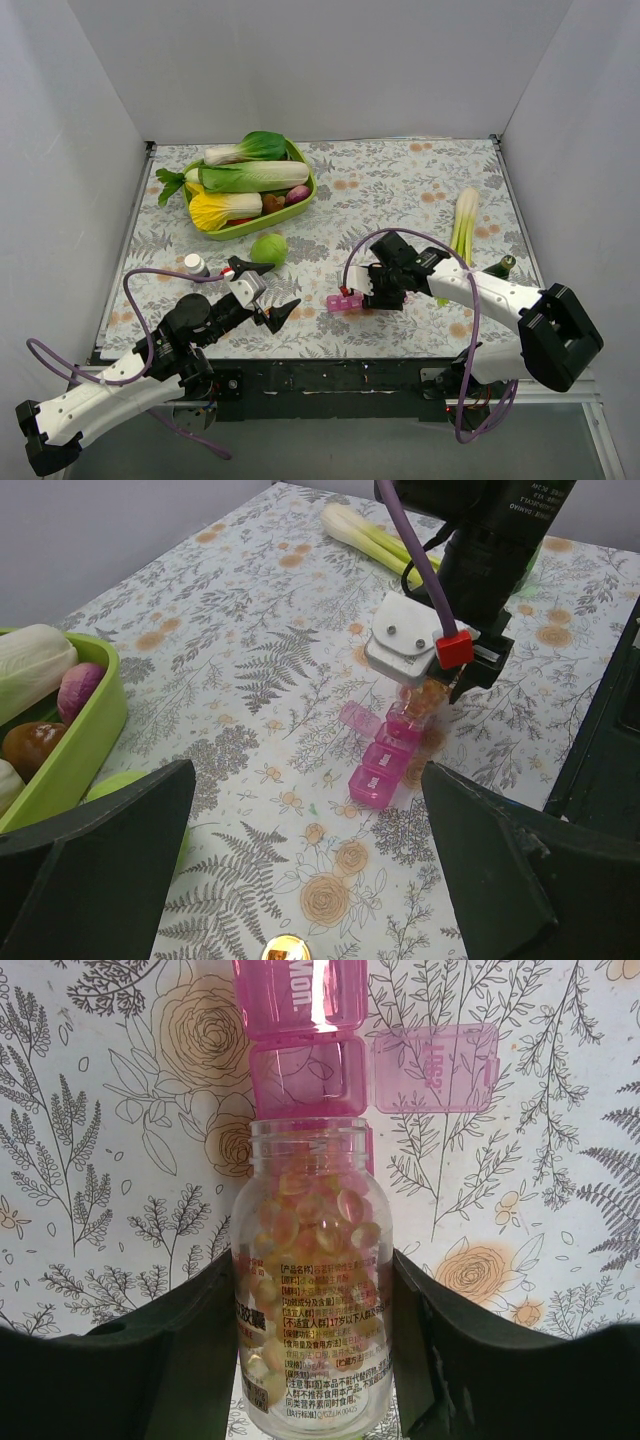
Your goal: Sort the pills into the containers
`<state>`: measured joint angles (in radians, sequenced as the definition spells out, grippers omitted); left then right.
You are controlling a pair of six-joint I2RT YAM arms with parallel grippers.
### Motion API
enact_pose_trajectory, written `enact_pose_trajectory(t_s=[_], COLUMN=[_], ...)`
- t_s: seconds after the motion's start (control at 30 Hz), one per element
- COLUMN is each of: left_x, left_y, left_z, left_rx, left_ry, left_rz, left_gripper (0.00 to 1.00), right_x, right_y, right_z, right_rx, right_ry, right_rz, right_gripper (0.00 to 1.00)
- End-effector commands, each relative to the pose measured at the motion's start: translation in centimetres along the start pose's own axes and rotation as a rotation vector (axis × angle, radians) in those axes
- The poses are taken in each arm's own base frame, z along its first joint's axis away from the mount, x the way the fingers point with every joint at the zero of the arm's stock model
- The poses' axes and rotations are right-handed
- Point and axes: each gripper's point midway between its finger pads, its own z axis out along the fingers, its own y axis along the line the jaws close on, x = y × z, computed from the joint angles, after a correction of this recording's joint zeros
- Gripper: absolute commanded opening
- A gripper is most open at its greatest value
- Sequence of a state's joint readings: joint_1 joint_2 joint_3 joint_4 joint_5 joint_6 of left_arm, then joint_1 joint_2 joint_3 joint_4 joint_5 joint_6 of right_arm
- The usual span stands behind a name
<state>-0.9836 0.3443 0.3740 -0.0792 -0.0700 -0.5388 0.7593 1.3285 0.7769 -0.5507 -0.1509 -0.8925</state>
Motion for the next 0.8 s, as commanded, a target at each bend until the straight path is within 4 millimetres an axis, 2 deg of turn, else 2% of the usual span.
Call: enact_pose_trajectory(t_s=[0.0, 0.47, 0.77], left_x=[-0.35, -0.32, -0.33], left_y=[0.11, -0.04, -0.09], left_z=[-0.11, -0.09, -0.09], left_rx=[0.0, 0.008, 0.011], left_ry=[-0.006, -0.006, -0.006], left_rz=[0.011, 0.009, 0.009], left_gripper=[0.98, 0.98, 0.98], right_x=[-0.83, -0.89, -1.41], right_y=[-0.89, -1.18, -0.57], right_z=[-0.61, -0.74, -0.81], right_rx=[0.021, 0.029, -0.01], right_ry=[0.004, 0.038, 0.024], right_rz=[-0.007, -0.026, -0.032], right_gripper=[0.01, 0.01, 0.01])
